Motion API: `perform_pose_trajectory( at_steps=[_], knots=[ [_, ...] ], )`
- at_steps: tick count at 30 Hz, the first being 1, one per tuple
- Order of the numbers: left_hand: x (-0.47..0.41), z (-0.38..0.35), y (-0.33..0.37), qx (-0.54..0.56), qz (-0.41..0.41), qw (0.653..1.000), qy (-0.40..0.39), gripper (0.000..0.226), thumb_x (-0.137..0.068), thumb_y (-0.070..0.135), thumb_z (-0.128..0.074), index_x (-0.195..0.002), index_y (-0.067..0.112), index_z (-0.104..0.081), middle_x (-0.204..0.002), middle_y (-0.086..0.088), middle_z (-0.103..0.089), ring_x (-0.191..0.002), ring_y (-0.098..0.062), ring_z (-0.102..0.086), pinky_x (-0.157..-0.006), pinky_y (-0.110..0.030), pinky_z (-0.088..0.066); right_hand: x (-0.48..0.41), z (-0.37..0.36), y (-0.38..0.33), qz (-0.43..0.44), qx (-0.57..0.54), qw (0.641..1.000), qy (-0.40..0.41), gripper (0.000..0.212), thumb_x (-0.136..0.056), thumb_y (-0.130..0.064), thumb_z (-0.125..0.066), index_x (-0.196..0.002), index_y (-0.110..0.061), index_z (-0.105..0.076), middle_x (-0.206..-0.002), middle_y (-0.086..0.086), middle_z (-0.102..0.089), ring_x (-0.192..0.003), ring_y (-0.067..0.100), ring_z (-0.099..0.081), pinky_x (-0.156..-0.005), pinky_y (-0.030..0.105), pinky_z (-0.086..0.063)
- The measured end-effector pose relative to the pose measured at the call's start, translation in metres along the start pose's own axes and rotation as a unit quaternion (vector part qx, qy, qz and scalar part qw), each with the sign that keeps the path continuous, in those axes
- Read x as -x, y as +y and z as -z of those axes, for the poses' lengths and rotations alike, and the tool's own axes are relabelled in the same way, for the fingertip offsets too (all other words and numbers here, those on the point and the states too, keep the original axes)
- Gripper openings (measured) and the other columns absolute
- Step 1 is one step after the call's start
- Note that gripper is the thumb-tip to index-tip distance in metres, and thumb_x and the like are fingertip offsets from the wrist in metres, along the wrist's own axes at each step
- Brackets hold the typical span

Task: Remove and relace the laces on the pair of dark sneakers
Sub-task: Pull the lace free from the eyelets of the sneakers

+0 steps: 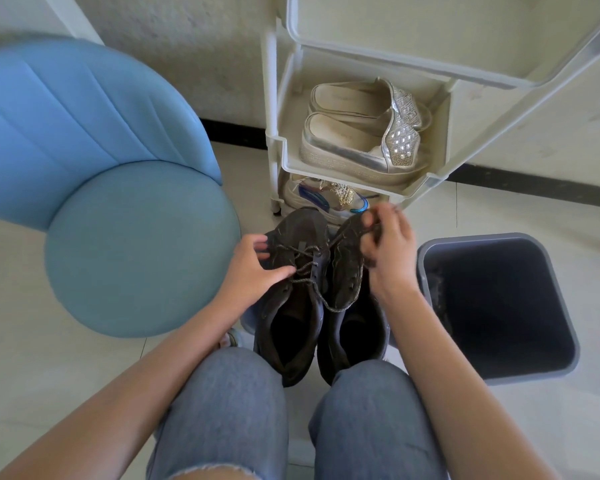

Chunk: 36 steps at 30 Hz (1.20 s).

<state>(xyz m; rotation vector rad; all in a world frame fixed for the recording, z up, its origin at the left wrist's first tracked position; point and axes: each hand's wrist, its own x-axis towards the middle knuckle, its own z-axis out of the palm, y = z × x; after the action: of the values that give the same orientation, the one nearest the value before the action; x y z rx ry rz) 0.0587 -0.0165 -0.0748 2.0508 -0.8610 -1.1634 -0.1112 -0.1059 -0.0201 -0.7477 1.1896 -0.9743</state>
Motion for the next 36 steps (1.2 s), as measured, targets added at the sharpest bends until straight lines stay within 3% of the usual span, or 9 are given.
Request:
perform_pose_trajectory(
  at_steps=[4,10,14,17,20,24,26,31,36],
  knots=[
    [0.002,-0.001,0.003,-0.057,-0.020,0.998,0.005,0.055,-0.071,0.022,-0.080,-0.112,0.015,-0.044,-0.117,-0.002,-0.040,-0.105,-0.013,-0.053,-0.085,-0.022,-0.040,0.004,-0.002,-0.022,0.114,-0.036,0.989,0.090,0.019,-0.103,-0.020,-0.041,-0.085,-0.017,-0.049,-0.067,-0.005,-0.048,-0.053,0.004,-0.034,-0.045,0.015,-0.028],
    [0.002,0.001,0.000,-0.105,0.025,0.993,-0.046,0.050,-0.075,0.030,-0.077,-0.113,0.014,-0.049,-0.114,-0.001,-0.037,-0.100,-0.012,-0.046,-0.085,-0.020,-0.033,0.015,-0.006,-0.035,0.204,-0.016,0.974,0.098,0.019,-0.104,-0.016,-0.038,-0.087,-0.016,-0.046,-0.065,-0.008,-0.047,-0.055,0.003,-0.038,-0.046,0.015,-0.030],
    [-0.005,-0.001,-0.007,-0.070,0.026,0.996,-0.053,0.042,-0.079,0.034,-0.072,-0.115,0.020,-0.057,-0.121,-0.004,-0.052,-0.107,-0.013,-0.054,-0.094,-0.024,-0.040,0.016,-0.003,-0.052,0.280,0.025,0.955,0.097,0.018,-0.104,-0.013,-0.035,-0.088,-0.016,-0.044,-0.066,-0.009,-0.051,-0.055,0.003,-0.040,-0.047,0.017,-0.030],
    [-0.007,0.001,-0.006,-0.046,0.000,0.999,-0.026,0.028,-0.087,0.025,-0.065,-0.113,0.016,-0.065,-0.117,-0.003,-0.063,-0.107,-0.015,-0.058,-0.093,-0.023,-0.041,0.004,0.002,-0.039,0.239,0.293,0.924,0.056,0.016,-0.103,-0.016,-0.038,-0.094,-0.013,-0.050,-0.076,-0.004,-0.054,-0.060,0.004,-0.047,-0.056,0.019,-0.037],
    [-0.010,-0.001,-0.001,-0.050,-0.050,0.997,-0.010,0.016,-0.087,0.019,-0.065,-0.102,0.019,-0.070,-0.110,-0.002,-0.067,-0.103,-0.015,-0.061,-0.094,-0.026,-0.043,-0.008,0.009,-0.012,0.161,0.587,0.793,0.017,0.024,-0.103,-0.025,-0.039,-0.108,-0.009,-0.056,-0.098,0.003,-0.056,-0.073,0.018,-0.051,-0.063,0.030,-0.037],
    [-0.016,-0.007,0.005,-0.047,-0.076,0.996,-0.009,0.011,-0.087,0.020,-0.066,-0.096,0.024,-0.069,-0.103,0.000,-0.065,-0.088,-0.008,-0.060,-0.077,-0.008,-0.040,0.001,0.001,0.010,0.210,0.552,0.803,-0.085,0.019,-0.101,-0.025,-0.044,-0.103,-0.013,-0.058,-0.102,-0.005,-0.064,-0.072,0.009,-0.055,-0.067,0.030,-0.048],
    [-0.016,-0.009,0.007,-0.009,-0.063,0.998,-0.014,0.009,-0.088,0.017,-0.065,-0.096,0.020,-0.066,-0.097,0.003,-0.063,-0.086,-0.009,-0.058,-0.073,-0.005,-0.040,0.001,-0.001,0.019,0.170,0.556,0.795,-0.171,0.016,-0.101,-0.028,-0.044,-0.101,-0.017,-0.055,-0.091,-0.006,-0.067,-0.066,0.011,-0.058,-0.068,0.034,-0.049],
    [-0.015,-0.007,0.010,-0.028,-0.094,0.992,-0.074,0.020,-0.085,0.006,-0.062,-0.083,0.026,-0.063,-0.091,0.012,-0.059,-0.098,-0.017,-0.057,-0.093,-0.028,-0.042,-0.006,-0.005,0.029,0.120,0.647,0.728,-0.191,0.020,-0.102,-0.028,-0.039,-0.108,-0.015,-0.053,-0.101,0.004,-0.060,-0.089,0.029,-0.060,-0.079,0.045,-0.050],
    [-0.014,-0.005,0.012,-0.068,-0.130,0.987,-0.065,0.024,-0.084,0.004,-0.062,-0.088,0.028,-0.065,-0.092,0.014,-0.055,-0.099,-0.015,-0.058,-0.095,-0.028,-0.043,-0.007,-0.001,0.033,0.068,0.617,0.760,-0.190,0.017,-0.102,-0.025,-0.041,-0.106,-0.012,-0.052,-0.092,0.004,-0.064,-0.080,0.024,-0.061,-0.073,0.038,-0.050]
  ],
)
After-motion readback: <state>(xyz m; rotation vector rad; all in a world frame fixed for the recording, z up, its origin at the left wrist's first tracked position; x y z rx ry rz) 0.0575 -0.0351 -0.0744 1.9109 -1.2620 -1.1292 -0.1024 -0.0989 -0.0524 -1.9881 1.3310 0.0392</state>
